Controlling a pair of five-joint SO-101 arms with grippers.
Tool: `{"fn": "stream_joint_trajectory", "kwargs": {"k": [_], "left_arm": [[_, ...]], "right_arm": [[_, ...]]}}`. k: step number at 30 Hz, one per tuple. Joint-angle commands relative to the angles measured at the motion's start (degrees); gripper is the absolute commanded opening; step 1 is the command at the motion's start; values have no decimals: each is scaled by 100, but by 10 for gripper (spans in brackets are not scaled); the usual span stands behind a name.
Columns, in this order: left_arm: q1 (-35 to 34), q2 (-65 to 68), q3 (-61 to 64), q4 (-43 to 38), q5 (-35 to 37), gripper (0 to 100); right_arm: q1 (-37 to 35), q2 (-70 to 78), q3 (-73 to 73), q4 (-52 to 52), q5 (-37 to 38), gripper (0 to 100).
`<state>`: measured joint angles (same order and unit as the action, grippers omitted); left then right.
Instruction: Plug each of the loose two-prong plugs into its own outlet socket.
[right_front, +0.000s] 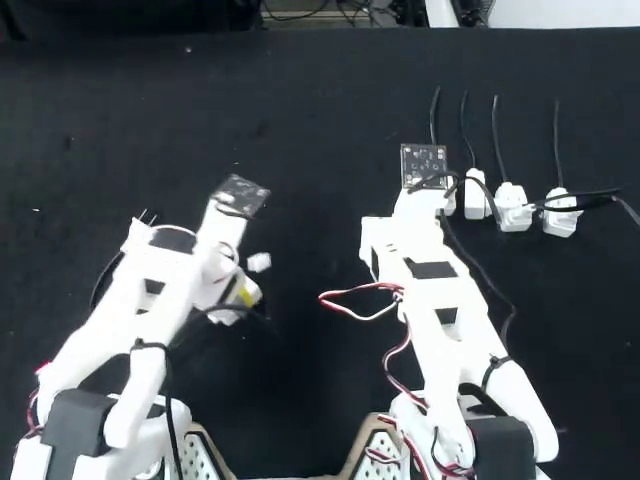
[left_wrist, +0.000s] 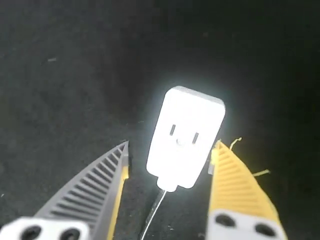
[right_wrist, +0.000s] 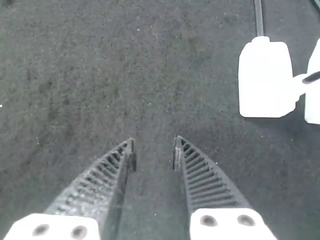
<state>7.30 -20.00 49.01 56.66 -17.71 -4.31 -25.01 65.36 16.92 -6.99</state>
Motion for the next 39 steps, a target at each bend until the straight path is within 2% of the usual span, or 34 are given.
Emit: {"fn": "stream_joint_trajectory", "kwargs": {"k": [1,7,10,22,27,30,35,39], "left_arm": [[-585,-273,-259,-70,26,257],[-1068,-220,-251,-624,-422,257],[-1297,-273,-382,-879,-378,257],[-2220,-202,-1121,-941,-369,257],[-2519,-229,-1156,-1266,-343,257],[-2396,-273,-1156,-1029,-325,257],[-1516,-211,-1490,413,-343,257],[-1033,-211,-1218,492,-343,257]], "right_arm": [[97,-215,-356,-132,-53,114],[97,-215,-365,-132,-53,114],[97,-215,-365,-132,-53,114],[-211,-215,-338,-132,-44,114],[-211,-215,-338,-132,-44,114],[-211,-215,-330,-132,-44,114],[-211,-215,-330,-132,-44,114],[-211,-215,-330,-132,-44,114]]}}
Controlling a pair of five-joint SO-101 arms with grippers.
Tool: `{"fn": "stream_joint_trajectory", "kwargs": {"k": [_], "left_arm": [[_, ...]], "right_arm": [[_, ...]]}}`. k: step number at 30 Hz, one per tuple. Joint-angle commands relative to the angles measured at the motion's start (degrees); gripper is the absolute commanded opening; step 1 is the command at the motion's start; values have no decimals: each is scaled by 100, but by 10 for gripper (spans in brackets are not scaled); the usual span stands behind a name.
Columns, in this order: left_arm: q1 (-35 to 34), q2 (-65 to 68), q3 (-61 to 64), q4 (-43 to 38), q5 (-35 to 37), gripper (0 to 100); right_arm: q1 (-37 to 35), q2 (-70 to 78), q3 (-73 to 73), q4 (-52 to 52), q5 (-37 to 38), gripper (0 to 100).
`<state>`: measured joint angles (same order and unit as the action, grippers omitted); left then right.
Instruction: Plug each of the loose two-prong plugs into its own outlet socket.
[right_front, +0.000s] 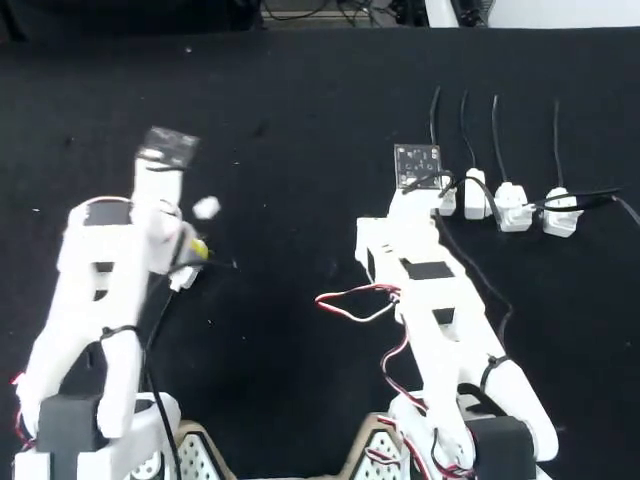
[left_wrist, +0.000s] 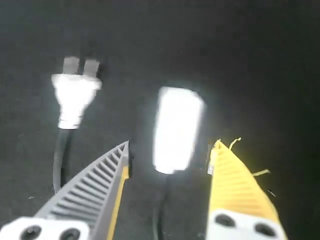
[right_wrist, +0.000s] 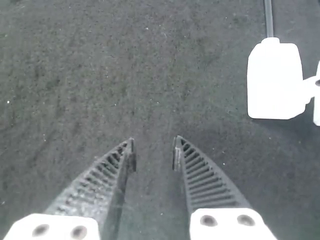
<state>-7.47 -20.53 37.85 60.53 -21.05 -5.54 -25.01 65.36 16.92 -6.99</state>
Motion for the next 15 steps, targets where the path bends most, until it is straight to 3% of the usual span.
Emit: {"fn": "stream_joint_trajectory", "kwargs": {"k": [1,5,10,15], "left_arm": [[470,-158,40,-88,-18,257],[382,-158,769,-1292,-35,257],[-207,-167,1429,-2804,-35,257],[-637,-220,1191,-2813,0,257]], "right_arm": [[-88,-215,-330,-132,-44,114],[-88,-215,-330,-132,-44,114],[-88,-215,-330,-132,-44,114],[-88,-215,-330,-132,-44,114]]}}
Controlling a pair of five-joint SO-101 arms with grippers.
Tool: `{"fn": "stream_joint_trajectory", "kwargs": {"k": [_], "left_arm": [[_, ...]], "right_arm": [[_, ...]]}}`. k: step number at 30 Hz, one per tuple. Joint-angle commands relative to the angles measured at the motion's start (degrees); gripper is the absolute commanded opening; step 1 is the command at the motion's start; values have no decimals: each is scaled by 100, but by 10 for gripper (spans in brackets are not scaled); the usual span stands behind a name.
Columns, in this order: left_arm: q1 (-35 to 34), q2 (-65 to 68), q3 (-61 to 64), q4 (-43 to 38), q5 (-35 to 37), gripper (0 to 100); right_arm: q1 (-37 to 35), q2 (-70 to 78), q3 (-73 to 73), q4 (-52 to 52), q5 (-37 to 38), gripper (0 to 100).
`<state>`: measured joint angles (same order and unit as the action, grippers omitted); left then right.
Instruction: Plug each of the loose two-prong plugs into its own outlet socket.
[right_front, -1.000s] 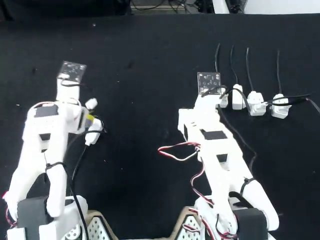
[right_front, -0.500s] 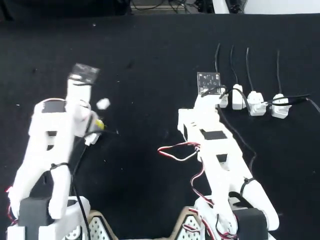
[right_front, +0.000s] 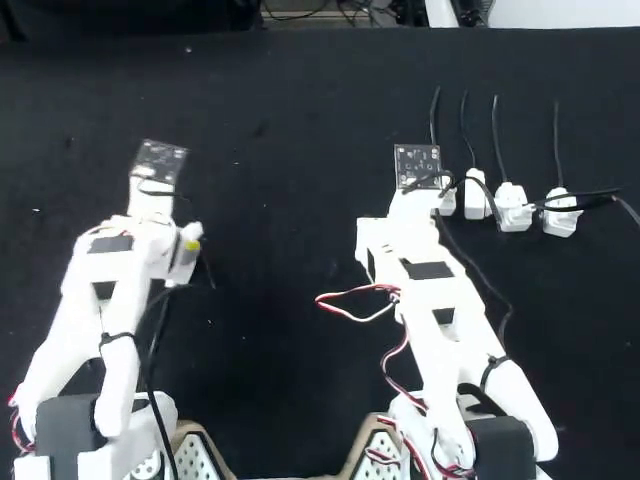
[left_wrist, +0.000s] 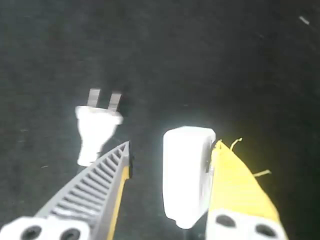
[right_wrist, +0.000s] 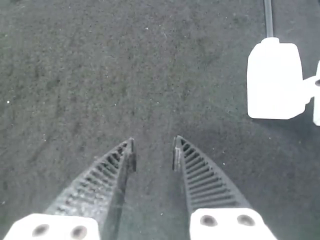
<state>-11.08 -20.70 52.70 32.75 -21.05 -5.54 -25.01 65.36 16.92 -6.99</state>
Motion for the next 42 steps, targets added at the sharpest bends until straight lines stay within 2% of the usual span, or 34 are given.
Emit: {"fn": "stream_joint_trajectory", "kwargs": {"k": [1,5,9,17,20,29,42], "left_arm": [[-312,-202,-444,105,0,257],[-312,-202,-927,536,0,257],[-338,-149,-1121,536,-35,257],[-1270,-132,-980,598,9,257],[-1429,-141,-673,624,18,256],[-1464,-132,-444,281,387,256],[-1270,-26,-136,35,396,256]], "right_arm": [[-88,-215,-330,-132,-44,114],[-88,-215,-330,-132,-44,114],[-88,-215,-330,-132,-44,114],[-88,-215,-330,-132,-44,114],[-88,-215,-338,-132,-44,114],[-88,-215,-330,-132,-44,114],[-88,-215,-330,-123,-44,114]]}}
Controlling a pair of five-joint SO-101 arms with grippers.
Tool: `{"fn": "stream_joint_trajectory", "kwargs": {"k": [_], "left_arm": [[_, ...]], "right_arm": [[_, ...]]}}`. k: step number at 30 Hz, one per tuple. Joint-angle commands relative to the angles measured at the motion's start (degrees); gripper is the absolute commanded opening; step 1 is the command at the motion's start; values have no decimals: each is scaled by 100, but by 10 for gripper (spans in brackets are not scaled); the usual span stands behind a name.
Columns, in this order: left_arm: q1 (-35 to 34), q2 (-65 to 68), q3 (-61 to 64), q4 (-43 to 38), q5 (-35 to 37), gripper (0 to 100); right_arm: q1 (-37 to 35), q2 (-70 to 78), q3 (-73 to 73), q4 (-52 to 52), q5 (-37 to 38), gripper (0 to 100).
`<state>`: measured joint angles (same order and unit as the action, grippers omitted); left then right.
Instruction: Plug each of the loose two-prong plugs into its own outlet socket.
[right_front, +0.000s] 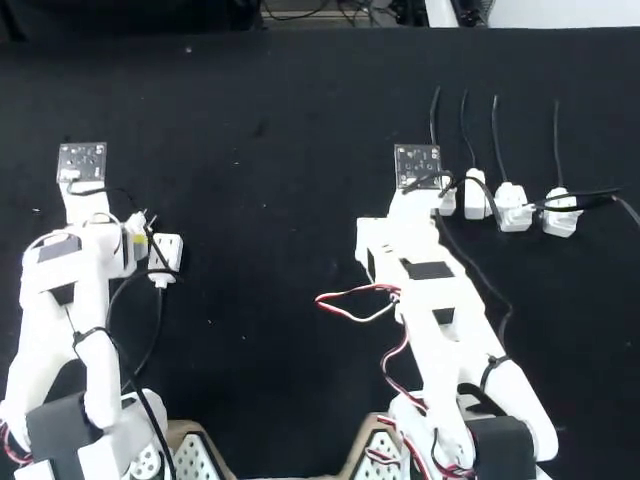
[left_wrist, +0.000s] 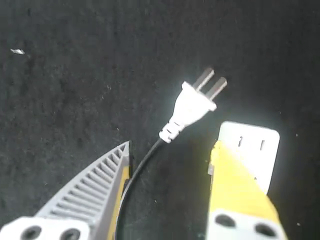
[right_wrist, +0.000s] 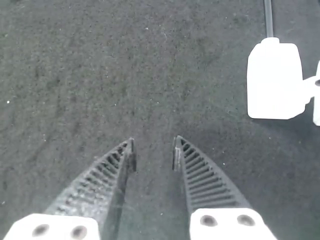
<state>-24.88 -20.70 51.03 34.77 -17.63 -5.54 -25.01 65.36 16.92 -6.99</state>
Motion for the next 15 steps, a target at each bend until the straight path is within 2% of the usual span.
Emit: {"fn": "stream_joint_trajectory", "kwargs": {"k": [1,5,15], "left_arm": [[110,35,48,-281,62,256],[75,360,4,-651,70,256],[541,844,-426,-607,554,256]], "right_arm": [[-88,-215,-330,-114,-44,114],[-88,-215,-330,-114,-44,114],[-88,-215,-330,-132,-44,114]]}}
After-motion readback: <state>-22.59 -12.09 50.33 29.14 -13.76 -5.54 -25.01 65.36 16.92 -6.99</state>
